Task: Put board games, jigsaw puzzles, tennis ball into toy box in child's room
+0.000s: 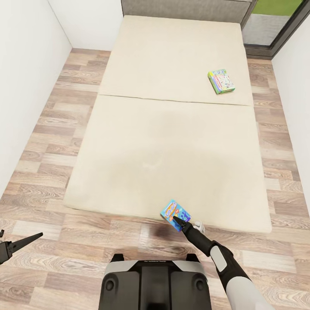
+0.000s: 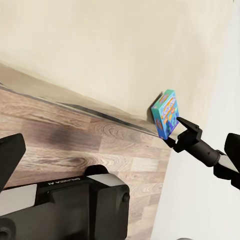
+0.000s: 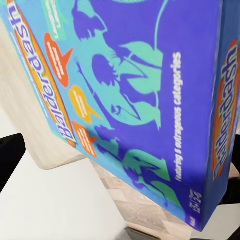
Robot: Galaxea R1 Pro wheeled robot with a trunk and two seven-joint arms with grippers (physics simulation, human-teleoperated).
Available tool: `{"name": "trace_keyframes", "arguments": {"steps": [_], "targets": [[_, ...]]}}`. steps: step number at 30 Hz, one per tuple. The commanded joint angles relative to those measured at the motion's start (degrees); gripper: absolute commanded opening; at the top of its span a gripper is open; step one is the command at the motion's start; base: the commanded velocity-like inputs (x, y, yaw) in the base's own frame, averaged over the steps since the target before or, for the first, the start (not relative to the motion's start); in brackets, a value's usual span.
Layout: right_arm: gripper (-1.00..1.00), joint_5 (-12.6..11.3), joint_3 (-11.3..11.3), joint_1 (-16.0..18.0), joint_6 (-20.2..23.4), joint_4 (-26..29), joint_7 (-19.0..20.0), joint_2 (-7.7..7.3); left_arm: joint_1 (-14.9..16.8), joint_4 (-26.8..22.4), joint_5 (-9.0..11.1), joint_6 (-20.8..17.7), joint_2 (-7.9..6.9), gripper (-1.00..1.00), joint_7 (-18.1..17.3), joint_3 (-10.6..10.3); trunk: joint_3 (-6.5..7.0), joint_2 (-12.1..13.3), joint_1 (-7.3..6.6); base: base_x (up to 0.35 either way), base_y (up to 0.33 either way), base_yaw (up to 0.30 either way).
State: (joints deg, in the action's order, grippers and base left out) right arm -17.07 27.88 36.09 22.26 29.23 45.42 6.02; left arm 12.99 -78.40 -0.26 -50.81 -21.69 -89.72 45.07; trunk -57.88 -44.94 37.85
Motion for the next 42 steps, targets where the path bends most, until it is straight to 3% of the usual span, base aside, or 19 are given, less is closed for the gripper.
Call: {"name": "trace_keyframes", "arguments": {"steps": [1,2,16,27,28,42], "targets": [[1.0,-0.2,0.3,0.0,0.5,0.0,0.2,0.06,0.0,0.0,-0.1,-0.6,-0.01,1.0,-0.3,0.0,-0.03,0.0,0.01,0.0,0.0,0.0],[-1.0,-0.2,0.3,0.0,0.5,0.0,0.2,0.05,0.0,0.0,-0.1,-0.6,-0.01,1.0,-0.3,0.0,-0.03,0.0,0.01,0.0,0.0,0.0],[-1.0,-0.2,0.3,0.0,0.4,0.1,0.4,-0.04,0.0,-0.4,0.0,-0.6,-0.09,1.0,-0.3,0.6,-0.03,0.0,0.01,0.0,0.0,0.0],[-1.0,-0.1,0.1,-0.1,0.6,0.1,1.1,0.03,0.0,-0.4,0.1,-0.7,-0.29,1.0,-0.3,0.2,1.94,4.4,-2.4,0.0,0.0,0.0],[-1.0,0.8,-0.3,-0.7,1.0,0.3,11.5,-0.7,0.0,-0.5,-0.1,-1.5,-0.45,1.0,-0.3,-2.4,2.12,4.8,-2.62,0.0,0.0,0.0],[-1.0,0.9,-0.4,-1.2,1.0,0.4,16.0,-1.31,0.0,-0.5,-0.2,-1.6,-0.51,1.0,-0.3,-3.6,4.64,10.4,-5.7,0.0,0.0,0.0]]}}
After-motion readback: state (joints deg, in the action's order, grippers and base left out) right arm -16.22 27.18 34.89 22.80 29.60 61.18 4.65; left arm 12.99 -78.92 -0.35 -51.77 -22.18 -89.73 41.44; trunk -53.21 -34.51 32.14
